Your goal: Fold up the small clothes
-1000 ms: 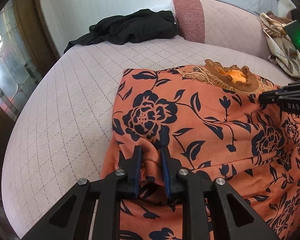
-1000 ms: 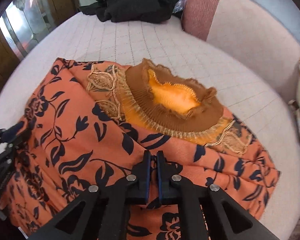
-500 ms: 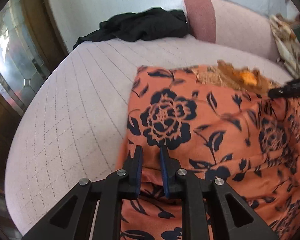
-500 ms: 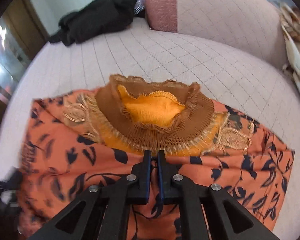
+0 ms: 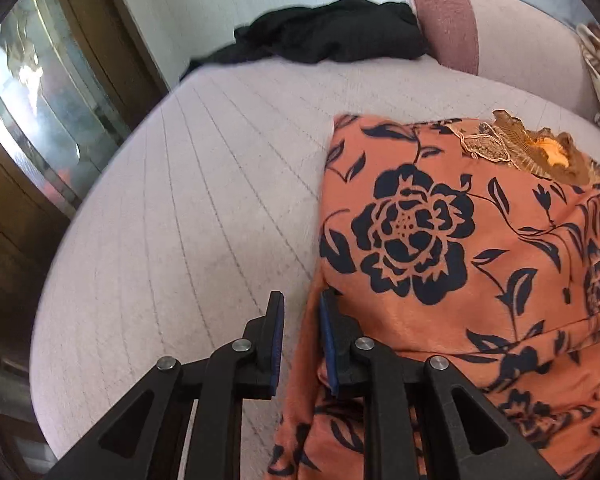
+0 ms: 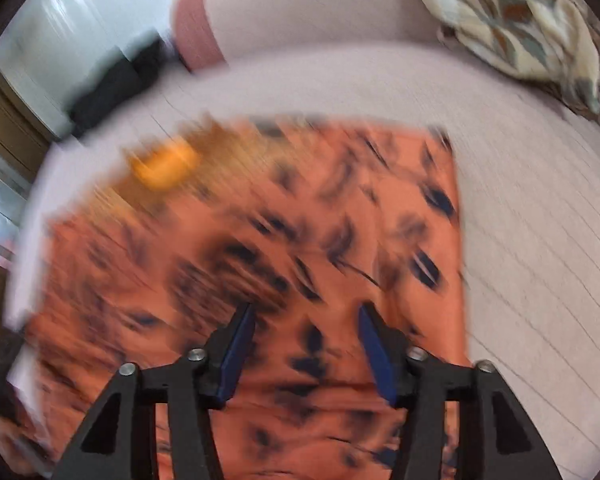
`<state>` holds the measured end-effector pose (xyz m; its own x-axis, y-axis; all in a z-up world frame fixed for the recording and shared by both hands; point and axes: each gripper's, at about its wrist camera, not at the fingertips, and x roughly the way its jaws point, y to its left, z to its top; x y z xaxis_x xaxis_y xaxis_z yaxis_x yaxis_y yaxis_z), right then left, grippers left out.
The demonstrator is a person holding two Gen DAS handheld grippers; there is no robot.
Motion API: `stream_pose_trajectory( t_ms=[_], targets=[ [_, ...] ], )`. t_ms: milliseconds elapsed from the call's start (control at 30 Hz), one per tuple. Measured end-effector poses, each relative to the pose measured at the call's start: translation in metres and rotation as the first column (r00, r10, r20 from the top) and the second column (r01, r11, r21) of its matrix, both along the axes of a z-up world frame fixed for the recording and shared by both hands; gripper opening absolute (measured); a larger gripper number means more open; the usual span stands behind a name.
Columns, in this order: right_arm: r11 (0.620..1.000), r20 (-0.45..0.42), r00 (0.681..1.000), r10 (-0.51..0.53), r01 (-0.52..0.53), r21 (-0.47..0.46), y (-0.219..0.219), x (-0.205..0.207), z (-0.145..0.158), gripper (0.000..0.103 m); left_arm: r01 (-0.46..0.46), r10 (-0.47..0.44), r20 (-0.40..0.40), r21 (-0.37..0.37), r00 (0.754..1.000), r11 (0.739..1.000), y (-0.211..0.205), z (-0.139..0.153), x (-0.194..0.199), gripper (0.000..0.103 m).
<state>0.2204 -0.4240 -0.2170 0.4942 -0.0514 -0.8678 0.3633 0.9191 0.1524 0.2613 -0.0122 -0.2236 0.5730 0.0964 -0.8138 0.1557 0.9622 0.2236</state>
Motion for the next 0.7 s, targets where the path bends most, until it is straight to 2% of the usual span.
stream_pose_trajectory(
  t_ms=[33, 100, 167, 267, 367, 433, 500, 600, 700],
  targets=[
    [0.999, 0.044, 0.999, 0.014, -0.013, -0.032, 0.002, -0.009, 0.003, 0.044, 0.001, -0.001, 0.001, 0.0, 1.0, 1.0, 0.001, 0.003, -0.002, 0.02],
    [0.998, 0.002, 1.0, -0.002, 0.002, -0.063, 0.005, -0.019, 0.008, 0.044, -0.025, 0.025, -0.007, -0.036, 1.0, 0.999, 0.009, 0.006, -0.005, 0.02],
    [1.0, -0.03, 1.0, -0.003, 0.003, -0.003, -0.001, -0.03, 0.012, 0.044, -0.04, 0.039, -0.009, -0.102, 0.999, 0.994, 0.02, 0.013, -0.011, 0.02],
    [1.0, 0.068, 0.997, -0.021, 0.021, 0.008, -0.009, -0.061, 0.039, 0.044, -0.063, 0.066, 0.026, -0.127, 0.997, 0.99, 0.036, 0.025, -0.027, 0.021],
    [0.995, 0.093, 0.993, -0.071, 0.063, 0.08, -0.019, -0.097, 0.056, 0.046, -0.069, 0.077, 0.039, -0.179, 0.996, 0.981, 0.052, 0.036, -0.054, 0.036],
    [0.991, 0.071, 0.995, -0.076, 0.068, 0.111, -0.023, -0.128, 0.059, 0.046, -0.073, 0.084, 0.06, -0.173, 0.995, 0.982, 0.064, 0.039, -0.085, 0.064],
    [0.99, 0.045, 0.996, -0.08, 0.074, 0.12, -0.024, -0.156, 0.058, 0.047, -0.074, 0.089, 0.072, -0.18, 0.993, 0.981, 0.073, 0.04, -0.115, 0.07],
    [0.976, 0.04, 0.994, -0.097, 0.088, 0.199, -0.031, -0.195, 0.047, 0.053, -0.037, 0.045, 0.034, -0.203, 0.998, 0.979, 0.089, 0.039, -0.151, 0.071],
    [0.964, 0.011, 0.994, -0.106, 0.1, 0.247, -0.023, -0.217, 0.022, 0.053, -0.071, 0.069, -0.015, -0.224, 0.997, 0.972, 0.111, 0.037, -0.184, 0.075]
  ],
)
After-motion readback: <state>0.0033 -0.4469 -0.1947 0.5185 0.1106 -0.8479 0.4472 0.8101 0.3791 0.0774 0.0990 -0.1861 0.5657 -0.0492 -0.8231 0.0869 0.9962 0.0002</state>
